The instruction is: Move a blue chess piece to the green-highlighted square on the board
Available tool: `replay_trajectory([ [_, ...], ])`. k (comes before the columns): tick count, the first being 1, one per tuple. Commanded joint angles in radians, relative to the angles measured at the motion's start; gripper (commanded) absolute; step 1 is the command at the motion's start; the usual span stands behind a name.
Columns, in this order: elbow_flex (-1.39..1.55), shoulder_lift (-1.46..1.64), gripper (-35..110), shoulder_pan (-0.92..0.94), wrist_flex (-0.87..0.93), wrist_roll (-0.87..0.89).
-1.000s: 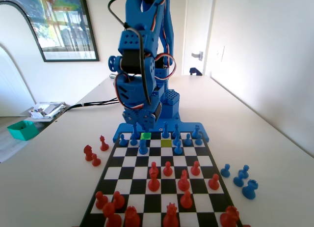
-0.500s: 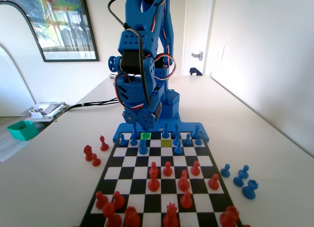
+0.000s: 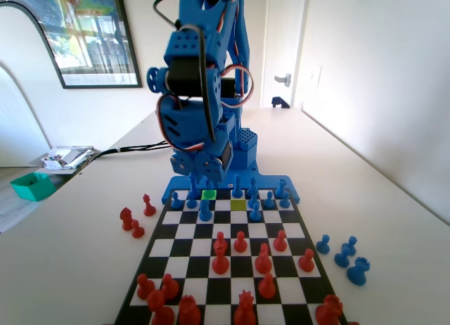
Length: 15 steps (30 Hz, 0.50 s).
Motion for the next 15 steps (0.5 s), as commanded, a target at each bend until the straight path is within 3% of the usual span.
replay_trajectory([
  [1, -0.103, 0.029, 14, -0.005, 0.123, -0.012],
  [15, -0.445, 0.135, 2, -0.038, 0.448, -0.026],
])
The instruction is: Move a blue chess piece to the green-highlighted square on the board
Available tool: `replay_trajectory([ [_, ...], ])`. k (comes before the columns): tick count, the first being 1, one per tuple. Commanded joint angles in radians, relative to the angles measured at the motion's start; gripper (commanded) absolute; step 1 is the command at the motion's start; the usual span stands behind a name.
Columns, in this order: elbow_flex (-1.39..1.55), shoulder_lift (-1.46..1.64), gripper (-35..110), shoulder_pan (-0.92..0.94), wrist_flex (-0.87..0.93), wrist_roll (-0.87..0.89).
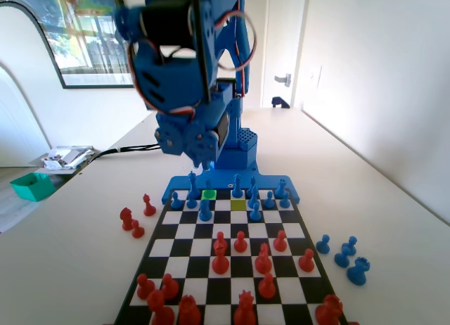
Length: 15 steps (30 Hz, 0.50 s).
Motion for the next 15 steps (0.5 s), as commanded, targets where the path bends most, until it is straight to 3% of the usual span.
replay_trajectory([
  [1, -0.097, 0.150, 1, -0.017, 0.084, -0.025],
  [15, -0.230, 0.637, 1, -0.152, 0.316, -0.137],
])
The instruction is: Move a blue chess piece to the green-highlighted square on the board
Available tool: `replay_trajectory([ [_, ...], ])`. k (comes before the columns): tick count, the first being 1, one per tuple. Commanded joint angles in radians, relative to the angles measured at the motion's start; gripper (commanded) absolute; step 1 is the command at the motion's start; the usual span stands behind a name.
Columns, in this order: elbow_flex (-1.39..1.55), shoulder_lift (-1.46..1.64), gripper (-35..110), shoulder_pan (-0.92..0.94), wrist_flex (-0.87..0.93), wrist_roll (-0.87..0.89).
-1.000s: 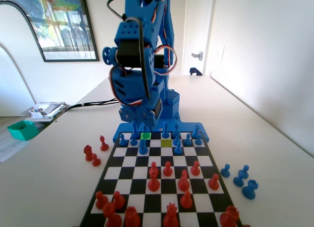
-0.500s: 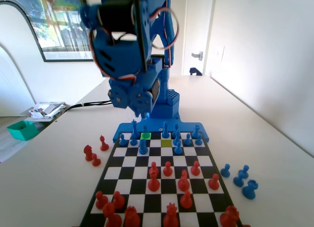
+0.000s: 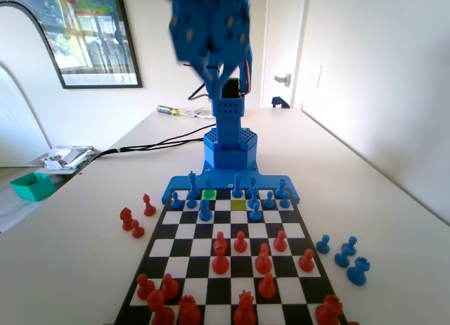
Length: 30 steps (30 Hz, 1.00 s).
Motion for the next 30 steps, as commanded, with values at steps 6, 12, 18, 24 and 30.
replay_trajectory([
  [6, -0.021, 0.403, 1, -0.066, 0.089, -0.107],
  [12, 0.143, 0.630, 1, -0.107, 0.060, -0.152],
  [18, 0.328, 0.802, 1, -0.115, -0.041, -0.170],
  [24, 0.434, 0.908, 1, -0.110, -0.147, -0.176],
  [30, 0.446, 0.966, 1, -0.107, -0.161, -0.172],
])
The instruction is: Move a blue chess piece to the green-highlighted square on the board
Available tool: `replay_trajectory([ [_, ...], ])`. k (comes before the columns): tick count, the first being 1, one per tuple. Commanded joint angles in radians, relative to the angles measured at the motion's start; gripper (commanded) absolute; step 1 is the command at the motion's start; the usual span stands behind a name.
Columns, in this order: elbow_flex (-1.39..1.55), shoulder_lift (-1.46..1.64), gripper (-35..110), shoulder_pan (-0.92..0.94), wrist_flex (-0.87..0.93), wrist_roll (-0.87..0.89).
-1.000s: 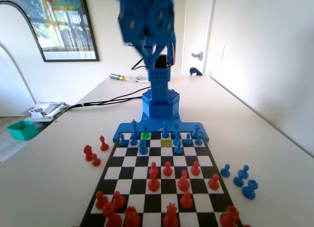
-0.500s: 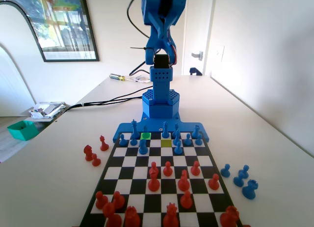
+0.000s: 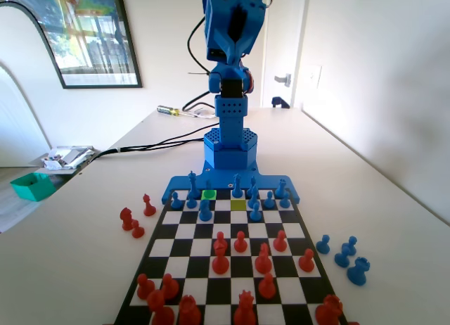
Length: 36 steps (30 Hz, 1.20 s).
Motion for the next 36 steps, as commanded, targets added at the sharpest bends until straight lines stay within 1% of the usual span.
replay_trajectory([
  [1, -0.003, 0.044, 1, 0.005, -0.014, -0.008],
  [9, 0.000, 0.067, 1, 0.012, -0.018, 0.003],
  [11, 0.002, 0.083, 3, 0.009, -0.018, 0.009],
  [36, 0.002, 0.084, 3, 0.015, -0.020, 0.011],
])
